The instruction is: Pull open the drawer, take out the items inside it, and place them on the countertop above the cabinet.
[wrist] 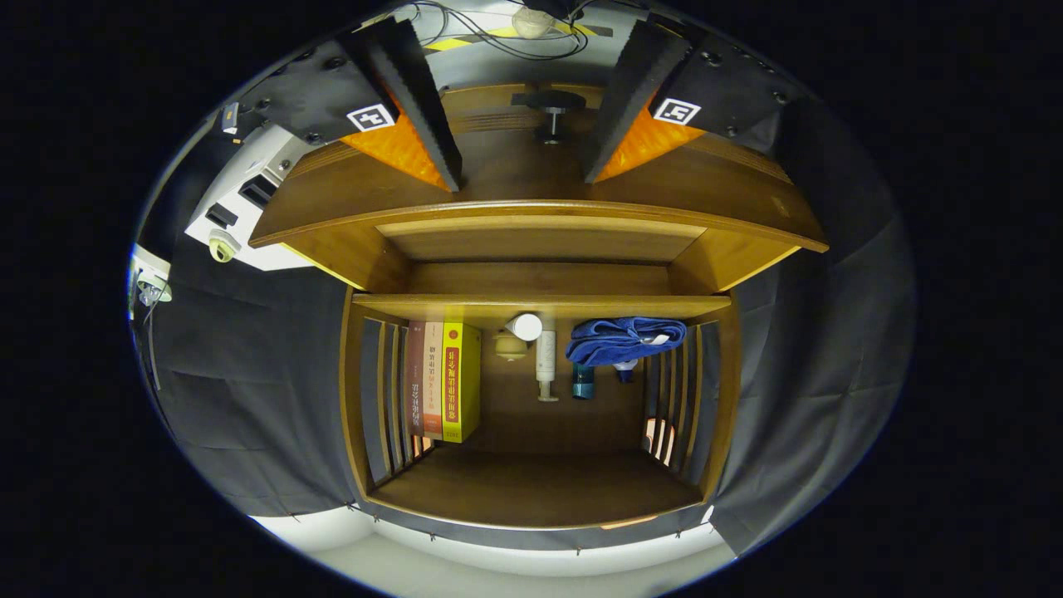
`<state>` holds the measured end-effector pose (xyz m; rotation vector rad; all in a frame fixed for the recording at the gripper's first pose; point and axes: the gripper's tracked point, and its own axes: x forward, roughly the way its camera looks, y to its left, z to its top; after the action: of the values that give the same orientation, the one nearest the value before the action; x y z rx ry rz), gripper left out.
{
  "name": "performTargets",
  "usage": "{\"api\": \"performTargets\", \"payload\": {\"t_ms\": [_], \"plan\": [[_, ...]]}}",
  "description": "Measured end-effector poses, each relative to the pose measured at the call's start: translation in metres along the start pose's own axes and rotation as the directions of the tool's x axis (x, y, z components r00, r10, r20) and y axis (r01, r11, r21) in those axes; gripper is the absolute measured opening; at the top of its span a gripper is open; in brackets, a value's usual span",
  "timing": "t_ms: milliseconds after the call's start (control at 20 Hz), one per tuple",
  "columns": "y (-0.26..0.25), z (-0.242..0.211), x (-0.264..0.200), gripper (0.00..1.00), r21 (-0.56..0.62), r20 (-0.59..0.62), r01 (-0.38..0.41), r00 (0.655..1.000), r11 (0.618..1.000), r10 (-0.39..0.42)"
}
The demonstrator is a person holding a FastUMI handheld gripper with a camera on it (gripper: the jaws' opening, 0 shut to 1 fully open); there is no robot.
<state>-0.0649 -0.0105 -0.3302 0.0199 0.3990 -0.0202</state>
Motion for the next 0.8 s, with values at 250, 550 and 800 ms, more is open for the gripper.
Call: {"api": "performTargets", "payload": {"t_ms": [250, 550, 800], "plan": [[-0.001, 0.005, 0.029, 0.97, 0.023, 0.001, -0.002, 1.000, 1.000, 0.002], [-0.001, 0.014, 0.070, 0.96, 0.025, -0.004, -0.014, 1.000, 1.000, 0.014], [0.000, 0.014, 0.105, 0.97, 0.064, -0.028, 0.005, 1.000, 0.998, -0.003]]}}
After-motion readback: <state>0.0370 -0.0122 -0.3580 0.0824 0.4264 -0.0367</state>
